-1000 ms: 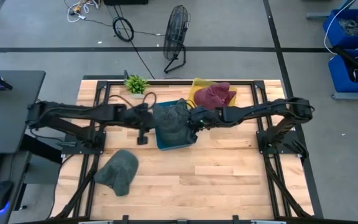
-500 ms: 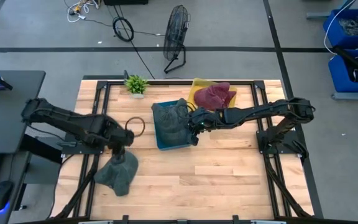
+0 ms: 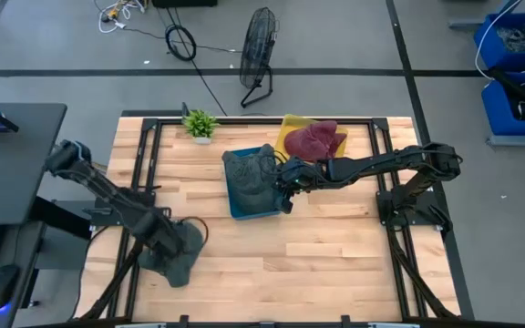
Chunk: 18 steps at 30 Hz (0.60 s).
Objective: Pick & Place hat
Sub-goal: Put the black cap into the blue bin
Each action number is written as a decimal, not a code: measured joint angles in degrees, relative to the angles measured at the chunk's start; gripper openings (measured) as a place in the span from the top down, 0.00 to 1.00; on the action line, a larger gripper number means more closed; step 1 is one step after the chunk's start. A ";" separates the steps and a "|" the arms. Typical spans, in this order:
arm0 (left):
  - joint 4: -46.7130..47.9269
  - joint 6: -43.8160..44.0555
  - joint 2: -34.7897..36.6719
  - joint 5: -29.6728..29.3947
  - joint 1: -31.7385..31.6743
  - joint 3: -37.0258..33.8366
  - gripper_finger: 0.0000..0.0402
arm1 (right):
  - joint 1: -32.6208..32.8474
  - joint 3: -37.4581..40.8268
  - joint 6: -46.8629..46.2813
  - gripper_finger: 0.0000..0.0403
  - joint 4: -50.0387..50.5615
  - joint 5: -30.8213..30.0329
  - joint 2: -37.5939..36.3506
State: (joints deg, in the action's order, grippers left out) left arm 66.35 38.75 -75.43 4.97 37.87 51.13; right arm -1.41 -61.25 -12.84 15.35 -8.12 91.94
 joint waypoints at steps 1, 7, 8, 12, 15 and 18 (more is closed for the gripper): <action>0.47 -0.50 -1.31 -1.41 0.60 0.00 0.57 | 0.00 0.00 -0.06 0.98 0.03 0.02 0.00; -1.21 -7.83 -8.02 -4.98 0.09 0.02 0.58 | 0.07 0.00 -0.13 0.98 0.03 0.00 0.00; -1.31 -9.41 -9.16 -6.49 -0.34 0.02 0.58 | 0.07 0.00 -0.13 0.98 0.01 0.00 0.00; -2.34 -16.36 -12.72 -10.33 -2.69 0.02 0.67 | 0.07 0.00 -0.30 0.98 -0.42 0.00 0.00; -2.68 -23.13 -13.85 -10.34 -4.22 0.06 0.80 | 0.07 0.00 -1.76 0.98 -0.72 -0.03 0.00; -2.71 -27.64 -14.05 -10.15 -5.90 0.09 0.95 | 0.07 0.00 -1.94 0.98 -0.73 -0.06 0.00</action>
State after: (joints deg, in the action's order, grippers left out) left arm 63.64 11.11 -89.48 -5.18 31.96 51.23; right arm -1.34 -61.25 -14.78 14.61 -8.18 91.94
